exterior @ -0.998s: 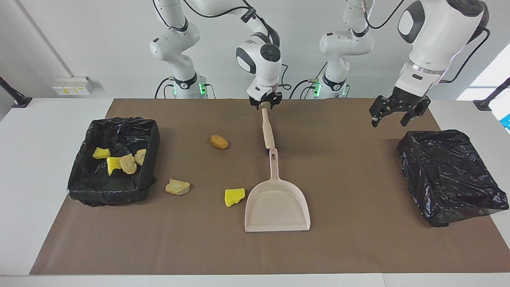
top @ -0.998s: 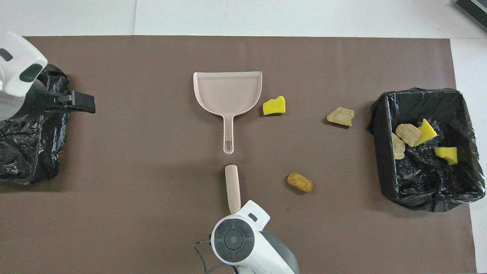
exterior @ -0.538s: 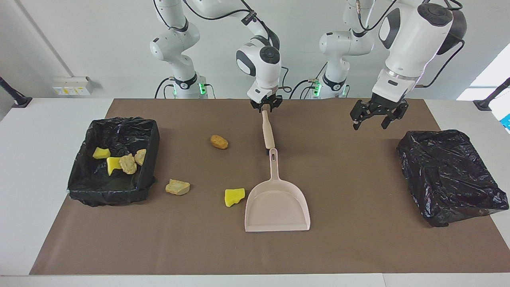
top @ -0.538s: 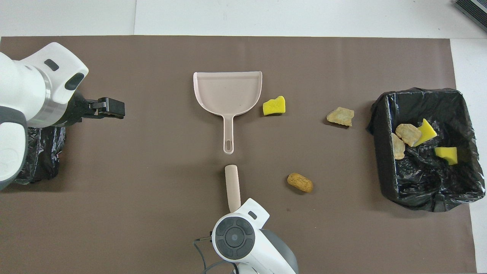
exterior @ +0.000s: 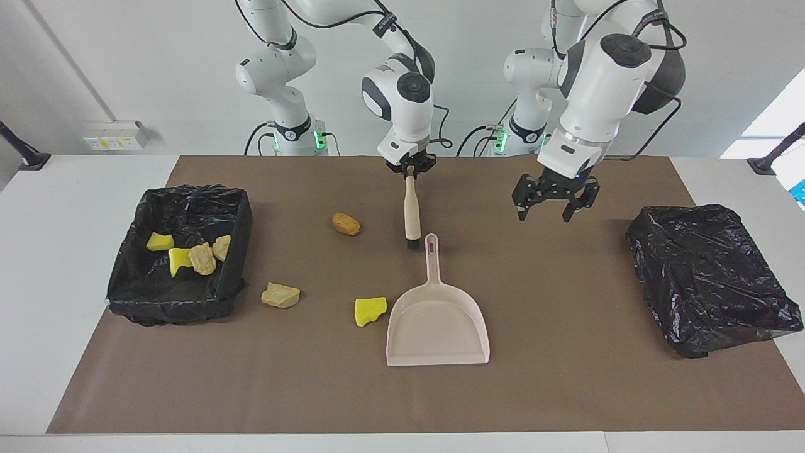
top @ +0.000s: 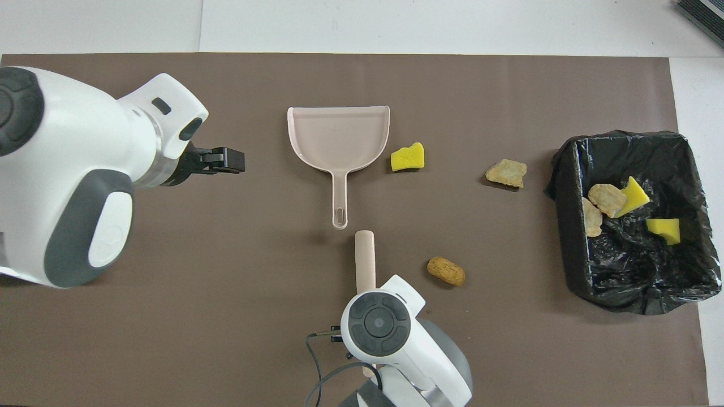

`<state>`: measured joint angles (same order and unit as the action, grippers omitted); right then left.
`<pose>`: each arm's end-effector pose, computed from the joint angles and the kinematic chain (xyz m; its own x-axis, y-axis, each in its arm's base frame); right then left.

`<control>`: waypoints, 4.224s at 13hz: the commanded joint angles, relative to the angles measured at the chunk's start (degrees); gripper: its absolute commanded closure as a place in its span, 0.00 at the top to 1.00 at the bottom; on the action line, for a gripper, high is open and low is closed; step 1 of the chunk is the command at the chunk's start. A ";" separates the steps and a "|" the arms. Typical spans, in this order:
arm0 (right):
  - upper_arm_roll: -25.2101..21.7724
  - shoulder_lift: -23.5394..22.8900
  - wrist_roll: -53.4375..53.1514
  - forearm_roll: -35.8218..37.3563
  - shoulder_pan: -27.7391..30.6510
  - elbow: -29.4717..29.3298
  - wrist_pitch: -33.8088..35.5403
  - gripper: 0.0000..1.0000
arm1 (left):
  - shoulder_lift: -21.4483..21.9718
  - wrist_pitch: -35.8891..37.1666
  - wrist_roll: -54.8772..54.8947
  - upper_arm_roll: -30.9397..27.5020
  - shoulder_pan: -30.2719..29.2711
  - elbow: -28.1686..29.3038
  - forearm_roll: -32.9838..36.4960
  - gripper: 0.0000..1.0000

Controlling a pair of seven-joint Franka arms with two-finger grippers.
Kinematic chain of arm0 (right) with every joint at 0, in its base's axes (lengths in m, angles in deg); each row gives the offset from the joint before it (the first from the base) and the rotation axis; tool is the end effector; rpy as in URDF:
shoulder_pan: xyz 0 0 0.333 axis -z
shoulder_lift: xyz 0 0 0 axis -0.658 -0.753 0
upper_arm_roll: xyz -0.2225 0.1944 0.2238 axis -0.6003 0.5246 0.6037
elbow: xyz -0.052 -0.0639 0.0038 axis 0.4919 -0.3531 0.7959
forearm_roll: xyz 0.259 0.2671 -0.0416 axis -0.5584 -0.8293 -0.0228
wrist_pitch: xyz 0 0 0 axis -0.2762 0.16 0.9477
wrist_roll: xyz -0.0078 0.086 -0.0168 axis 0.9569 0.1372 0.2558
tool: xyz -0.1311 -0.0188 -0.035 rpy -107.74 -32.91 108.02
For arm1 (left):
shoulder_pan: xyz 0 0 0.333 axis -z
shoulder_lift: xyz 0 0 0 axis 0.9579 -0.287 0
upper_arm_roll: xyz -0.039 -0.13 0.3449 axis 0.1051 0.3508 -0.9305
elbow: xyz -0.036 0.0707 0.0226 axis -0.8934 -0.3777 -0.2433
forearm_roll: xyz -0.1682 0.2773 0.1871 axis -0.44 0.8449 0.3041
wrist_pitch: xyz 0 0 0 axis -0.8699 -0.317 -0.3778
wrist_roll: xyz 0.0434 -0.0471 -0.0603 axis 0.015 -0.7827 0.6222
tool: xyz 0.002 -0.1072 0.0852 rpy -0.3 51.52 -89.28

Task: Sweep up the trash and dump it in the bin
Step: 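Grasp the dustpan with the left gripper while the right gripper takes the brush, then sweep the crumbs toward the dustpan with the brush in the right gripper, then push the crumbs into the dustpan held by the left gripper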

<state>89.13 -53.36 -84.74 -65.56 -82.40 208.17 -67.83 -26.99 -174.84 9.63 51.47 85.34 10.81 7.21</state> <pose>0.3520 0.3554 0.4128 0.9793 -0.0073 -0.2022 -0.0103 -0.9998 -0.0140 0.5576 -0.2214 0.5623 0.9905 -0.0256 0.1355 -0.0380 -0.9952 0.0897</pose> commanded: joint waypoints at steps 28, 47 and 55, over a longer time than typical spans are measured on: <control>1.25 -5.04 39.23 12.74 26.57 -8.74 12.64 0.00 | -12.87 -1.62 9.03 -1.31 14.27 -2.25 6.90 0.00; 2.13 -16.02 30.71 6.51 21.66 -17.29 1.50 0.00 | 14.31 -4.40 78.45 -1.31 -1.99 31.14 6.21 0.00; 2.13 -17.25 26.85 -4.56 14.29 -17.55 0.18 0.00 | 7.72 -17.60 68.43 -1.05 -0.25 32.56 4.35 0.00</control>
<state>91.15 -69.43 -55.51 -67.08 -65.78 192.15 -67.53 -17.75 -189.88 81.07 50.43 83.67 43.39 12.08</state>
